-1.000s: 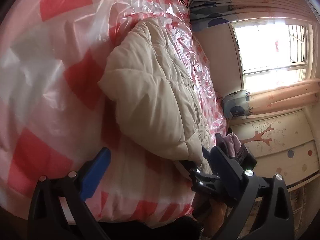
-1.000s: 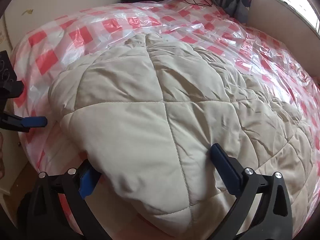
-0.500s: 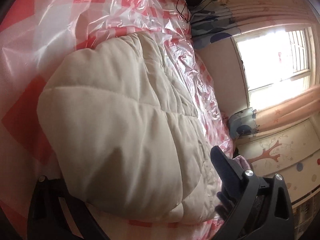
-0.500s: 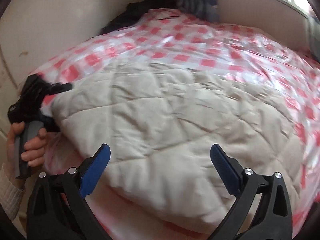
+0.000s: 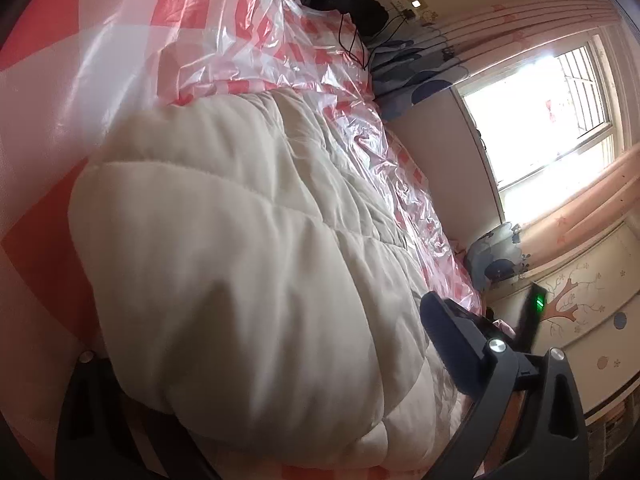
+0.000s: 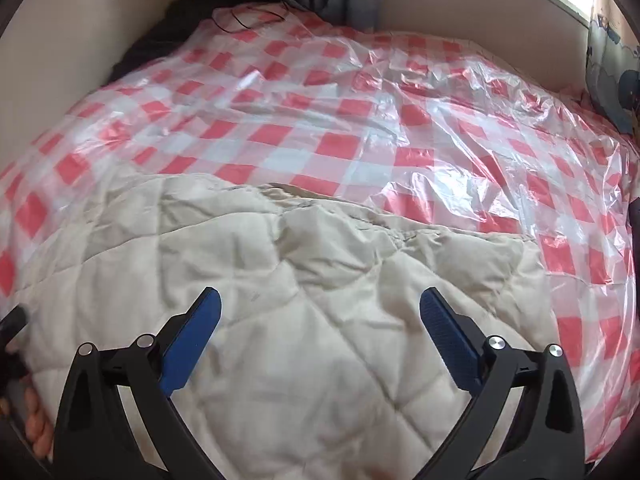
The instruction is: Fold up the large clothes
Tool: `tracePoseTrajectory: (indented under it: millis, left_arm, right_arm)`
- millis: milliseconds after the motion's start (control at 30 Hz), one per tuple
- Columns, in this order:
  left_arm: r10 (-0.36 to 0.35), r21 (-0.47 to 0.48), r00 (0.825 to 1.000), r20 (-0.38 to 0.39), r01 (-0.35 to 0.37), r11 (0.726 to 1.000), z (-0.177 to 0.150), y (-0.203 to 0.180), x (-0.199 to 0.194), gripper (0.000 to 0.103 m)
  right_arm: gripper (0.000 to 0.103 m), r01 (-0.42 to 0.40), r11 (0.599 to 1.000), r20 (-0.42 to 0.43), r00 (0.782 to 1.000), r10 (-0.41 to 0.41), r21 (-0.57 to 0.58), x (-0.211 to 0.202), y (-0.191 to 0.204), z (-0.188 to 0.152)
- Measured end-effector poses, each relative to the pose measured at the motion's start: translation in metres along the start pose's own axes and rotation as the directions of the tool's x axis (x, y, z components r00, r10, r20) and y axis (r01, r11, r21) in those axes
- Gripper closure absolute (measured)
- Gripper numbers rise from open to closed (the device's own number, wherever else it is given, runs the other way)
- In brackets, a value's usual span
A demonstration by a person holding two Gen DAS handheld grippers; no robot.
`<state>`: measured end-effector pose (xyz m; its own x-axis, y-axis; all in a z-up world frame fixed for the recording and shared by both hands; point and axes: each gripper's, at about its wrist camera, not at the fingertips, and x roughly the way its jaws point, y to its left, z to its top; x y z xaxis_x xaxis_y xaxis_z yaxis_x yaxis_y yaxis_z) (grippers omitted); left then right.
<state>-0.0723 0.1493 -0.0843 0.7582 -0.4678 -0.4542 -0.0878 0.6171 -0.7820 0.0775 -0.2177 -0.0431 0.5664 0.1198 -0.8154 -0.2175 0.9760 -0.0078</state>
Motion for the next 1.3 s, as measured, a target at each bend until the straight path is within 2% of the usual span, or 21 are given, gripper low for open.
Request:
tracePoseTrajectory:
  millis: [33, 67, 100, 167, 233, 300, 367, 400, 433, 467, 500, 567, 633, 667, 733, 767, 867, 900, 967, 1100, 1300]
  left_arm:
    - [0.004, 0.019, 1.0, 0.01, -0.004, 1.0, 0.0, -0.003, 0.0, 0.008]
    - [0.007, 0.036, 1.0, 0.014, -0.007, 0.999, 0.001, -0.005, 0.002, 0.008]
    - [0.011, 0.059, 1.0, 0.018, -0.012, 0.998, 0.001, -0.008, 0.001, 0.009]
    - [0.023, 0.092, 1.0, 0.012, -0.024, 0.995, 0.004, -0.014, 0.003, 0.009]
    - [0.029, 0.085, 1.0, -0.006, -0.028, 0.996, 0.007, -0.014, 0.005, 0.009]
    - [0.022, 0.073, 0.999, -0.025, -0.02, 0.997, 0.011, -0.012, 0.007, 0.009]
    - [0.007, 0.024, 0.999, -0.045, -0.006, 1.0, 0.015, -0.004, 0.011, 0.008]
    - [0.015, 0.0, 0.998, -0.057, -0.015, 1.0, 0.016, 0.0, 0.014, 0.008]
    - [0.025, -0.016, 0.998, -0.059, -0.026, 1.0, 0.016, 0.001, 0.016, 0.008]
    - [0.022, -0.028, 0.998, -0.052, -0.024, 0.999, 0.016, 0.001, 0.015, 0.008]
    - [0.014, -0.044, 0.999, -0.046, -0.016, 0.999, 0.015, 0.0, 0.013, 0.008]
    - [-0.009, -0.062, 0.999, -0.035, 0.007, 0.998, 0.015, -0.003, 0.006, 0.008]
    - [0.001, -0.058, 0.999, -0.048, -0.004, 0.998, 0.017, -0.002, 0.009, 0.008]
    - [0.01, -0.072, 0.998, -0.055, -0.014, 0.997, 0.017, 0.002, 0.012, 0.009]
    - [0.009, -0.079, 0.999, -0.045, -0.013, 0.997, 0.016, 0.002, 0.013, 0.009]
    - [0.007, -0.072, 0.999, -0.037, -0.009, 0.997, 0.015, -0.001, 0.011, 0.01]
    - [0.0, -0.041, 1.0, -0.016, 0.0, 0.999, 0.014, -0.005, 0.007, 0.015]
    - [0.006, -0.031, 1.0, -0.014, -0.006, 0.999, 0.014, -0.006, 0.007, 0.018]
    - [0.009, -0.02, 1.0, -0.011, -0.009, 1.0, 0.015, -0.008, 0.008, 0.024]
    - [0.014, 0.051, 1.0, 0.01, -0.014, 0.999, 0.016, -0.025, 0.002, 0.041]
    - [0.007, 0.159, 0.999, 0.036, -0.012, 0.987, 0.014, -0.058, -0.005, 0.054]
  right_arm:
    - [0.006, 0.047, 0.999, -0.056, 0.997, -0.047, 0.0, 0.026, -0.004, 0.006]
    - [0.006, 0.049, 0.999, -0.141, 0.989, -0.047, 0.005, 0.056, -0.006, 0.003]
    - [0.006, 0.028, 0.999, -0.188, 0.982, -0.022, 0.029, 0.071, -0.009, 0.0]
    - [0.006, 0.026, 0.999, -0.169, 0.985, -0.018, 0.043, 0.06, -0.011, 0.003]
    - [0.006, -0.044, 0.998, -0.079, 0.996, 0.047, 0.05, 0.028, -0.01, -0.003]
    - [0.006, -0.098, 0.995, 0.016, 0.995, 0.098, 0.009, -0.016, -0.001, -0.022]
    - [0.006, -0.104, 0.993, 0.057, 0.993, 0.108, -0.061, -0.045, 0.017, -0.045]
    - [0.006, -0.088, 0.99, 0.029, 0.995, 0.092, -0.114, -0.045, 0.027, -0.058]
    - [0.006, -0.058, 0.98, -0.039, 0.998, 0.051, -0.192, -0.033, 0.041, -0.071]
    - [0.006, -0.034, 0.97, -0.036, 0.999, 0.026, -0.241, -0.026, 0.05, -0.08]
    - [0.006, -0.031, 0.97, -0.01, 1.0, 0.029, -0.241, -0.027, 0.049, -0.084]
    - [0.006, -0.062, 0.982, -0.017, 0.998, 0.06, -0.179, -0.039, 0.042, -0.079]
    - [0.006, -0.085, 0.984, 0.082, 0.992, 0.099, -0.154, -0.065, 0.041, -0.081]
    - [0.006, -0.084, 0.982, 0.077, 0.992, 0.098, -0.166, -0.066, 0.045, -0.084]
    - [0.006, -0.066, 0.964, -0.054, 0.997, 0.054, -0.258, -0.043, 0.064, -0.096]
    - [0.006, -0.047, 0.958, -0.025, 0.999, 0.042, -0.282, -0.043, 0.068, -0.099]
    - [0.006, -0.048, 0.973, 0.073, 0.995, 0.066, -0.226, -0.062, 0.064, -0.097]
    - [0.006, -0.051, 0.974, 0.071, 0.995, 0.068, -0.218, -0.062, 0.066, -0.098]
    - [0.006, -0.044, 0.972, -0.016, 0.999, 0.042, -0.23, -0.039, 0.074, -0.103]
    - [0.006, -0.024, 0.975, 0.005, 1.0, 0.026, -0.22, -0.032, 0.075, -0.108]
    - [0.006, -0.02, 0.976, 0.006, 1.0, 0.021, -0.218, -0.03, 0.074, -0.11]
